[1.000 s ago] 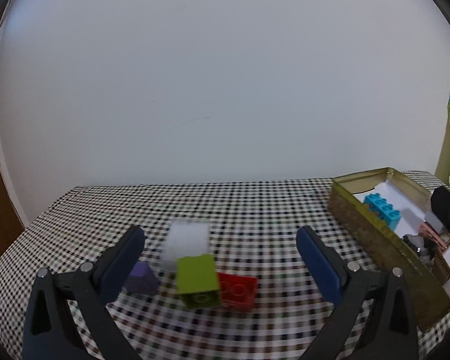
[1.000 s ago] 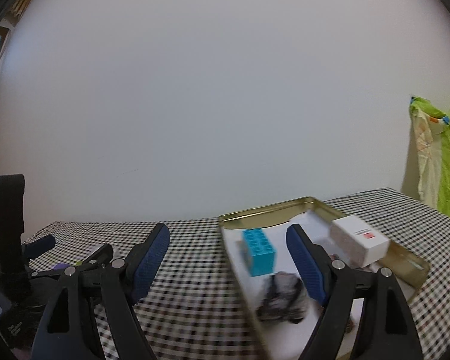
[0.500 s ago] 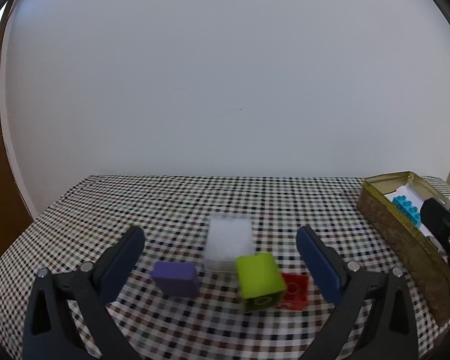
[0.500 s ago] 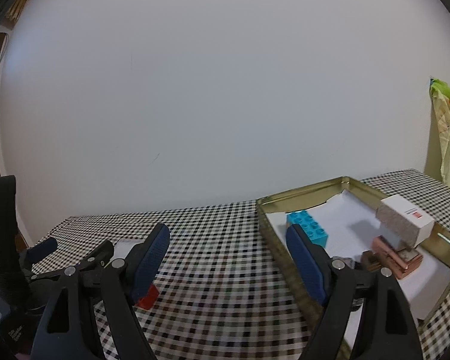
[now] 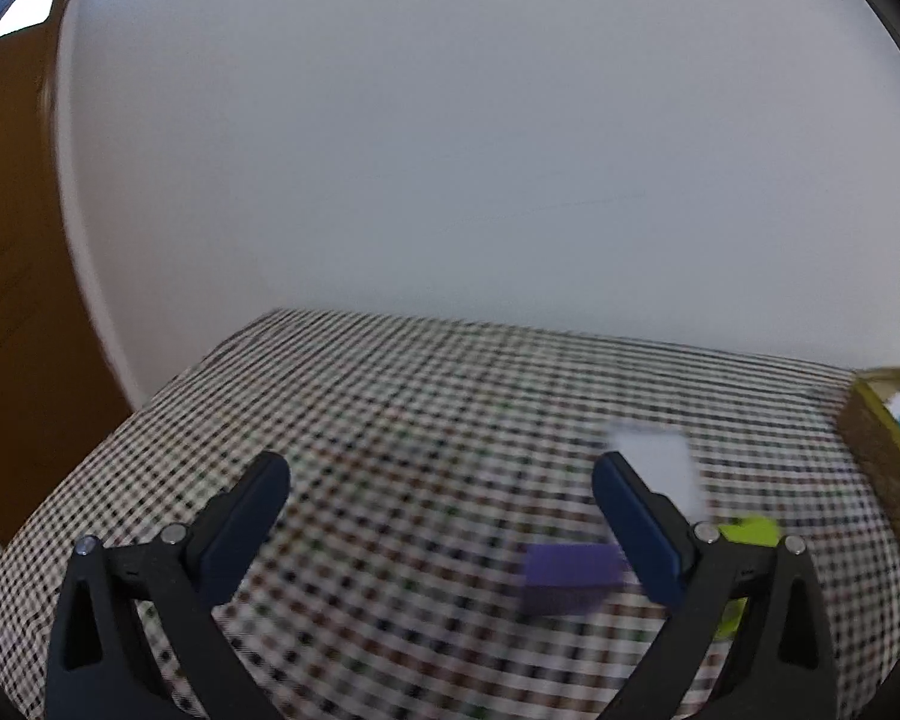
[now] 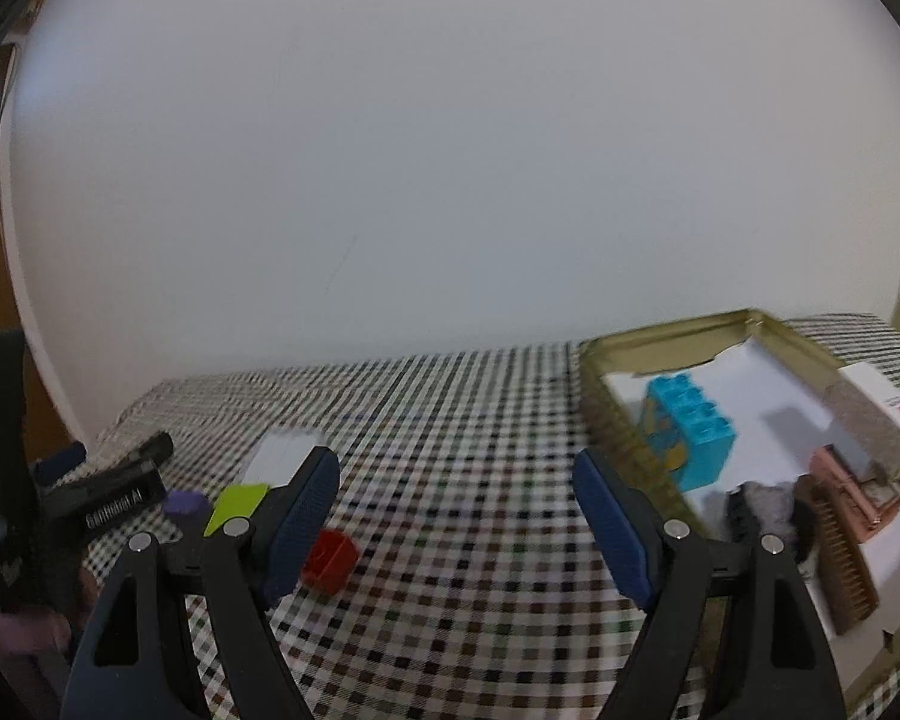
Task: Organize rigid objects
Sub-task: 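Grasp the lime-green Lego block with the right tool while the left tool grasps the purple block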
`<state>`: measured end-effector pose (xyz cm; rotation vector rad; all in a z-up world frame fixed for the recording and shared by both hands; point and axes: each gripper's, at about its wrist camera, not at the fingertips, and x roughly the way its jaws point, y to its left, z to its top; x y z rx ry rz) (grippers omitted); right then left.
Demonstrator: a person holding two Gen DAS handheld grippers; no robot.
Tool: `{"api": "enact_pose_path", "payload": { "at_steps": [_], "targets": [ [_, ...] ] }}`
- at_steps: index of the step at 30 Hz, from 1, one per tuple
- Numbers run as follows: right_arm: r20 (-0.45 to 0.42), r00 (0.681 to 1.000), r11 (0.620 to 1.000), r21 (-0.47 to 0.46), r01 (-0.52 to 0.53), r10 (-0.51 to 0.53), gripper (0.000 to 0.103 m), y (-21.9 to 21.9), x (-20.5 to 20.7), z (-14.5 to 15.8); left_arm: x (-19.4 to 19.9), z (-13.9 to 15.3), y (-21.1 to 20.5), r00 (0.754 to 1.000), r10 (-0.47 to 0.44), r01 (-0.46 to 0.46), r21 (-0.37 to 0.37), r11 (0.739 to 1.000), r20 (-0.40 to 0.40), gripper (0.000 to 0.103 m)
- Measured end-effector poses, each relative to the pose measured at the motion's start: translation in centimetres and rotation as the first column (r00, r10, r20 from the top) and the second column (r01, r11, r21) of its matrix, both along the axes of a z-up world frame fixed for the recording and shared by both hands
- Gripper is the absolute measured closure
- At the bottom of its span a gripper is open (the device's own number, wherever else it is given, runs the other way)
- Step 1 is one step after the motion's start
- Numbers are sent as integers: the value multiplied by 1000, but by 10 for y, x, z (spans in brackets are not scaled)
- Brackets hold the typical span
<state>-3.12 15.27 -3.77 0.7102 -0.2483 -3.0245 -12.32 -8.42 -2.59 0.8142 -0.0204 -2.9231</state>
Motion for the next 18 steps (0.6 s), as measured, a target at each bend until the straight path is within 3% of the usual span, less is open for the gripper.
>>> {"api": "enact_pose_path", "payload": {
  "at_steps": [6, 11, 15, 18],
  "targets": [
    [45, 995, 995, -50, -84, 86, 21, -16, -9, -6, -7, -3, -33, 995, 78, -85, 113, 990, 61, 1],
    [35, 988, 988, -9, -151, 152, 21, -46, -8, -5, -5, -3, -35, 991, 116, -121, 80, 989, 59, 1],
    [98, 979, 982, 33, -184, 180, 21, -75, -22, -10, -10, -5, -34, 987, 142, -145, 40, 989, 78, 1],
    [146, 971, 978, 51, -200, 191, 21, -92, -31, -15, -13, -8, -38, 984, 148, -154, 62, 986, 97, 1]
  ]
}}
